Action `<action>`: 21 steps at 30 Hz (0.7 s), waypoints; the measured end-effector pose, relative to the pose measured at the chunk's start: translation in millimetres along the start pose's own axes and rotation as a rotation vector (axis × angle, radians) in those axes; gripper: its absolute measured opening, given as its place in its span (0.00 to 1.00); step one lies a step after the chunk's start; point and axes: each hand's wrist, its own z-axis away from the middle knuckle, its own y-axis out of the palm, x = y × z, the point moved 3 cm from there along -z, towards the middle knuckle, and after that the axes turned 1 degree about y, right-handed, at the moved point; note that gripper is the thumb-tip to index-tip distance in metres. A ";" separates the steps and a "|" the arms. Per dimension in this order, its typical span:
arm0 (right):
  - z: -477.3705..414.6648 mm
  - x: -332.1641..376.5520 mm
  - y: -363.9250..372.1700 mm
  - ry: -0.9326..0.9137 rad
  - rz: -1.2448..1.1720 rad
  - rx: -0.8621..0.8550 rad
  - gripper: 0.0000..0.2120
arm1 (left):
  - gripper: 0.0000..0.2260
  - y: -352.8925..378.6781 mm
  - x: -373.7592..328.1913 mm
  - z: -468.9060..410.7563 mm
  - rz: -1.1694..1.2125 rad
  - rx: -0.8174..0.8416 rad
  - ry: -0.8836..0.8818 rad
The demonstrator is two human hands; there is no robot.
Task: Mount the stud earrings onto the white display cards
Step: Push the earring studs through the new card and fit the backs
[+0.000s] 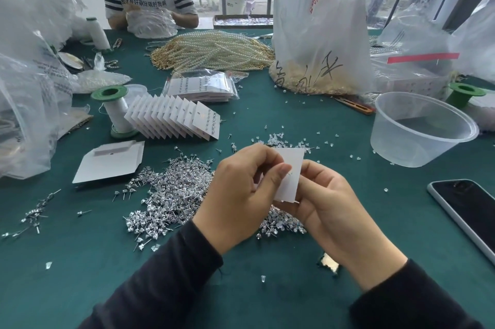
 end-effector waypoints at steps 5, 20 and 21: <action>0.6 0.8 0.4 -0.034 0.044 -0.011 0.16 | 0.06 0.9 0.7 0.5 0.000 -0.017 -0.029; 8.7 8.8 4.1 -0.283 0.214 0.018 0.08 | 0.08 -4.7 4.3 2.0 -0.024 -0.140 -0.058; 9.2 9.3 4.3 -0.317 0.238 0.002 0.08 | 0.09 -5.4 3.7 2.7 -0.024 -0.153 -0.045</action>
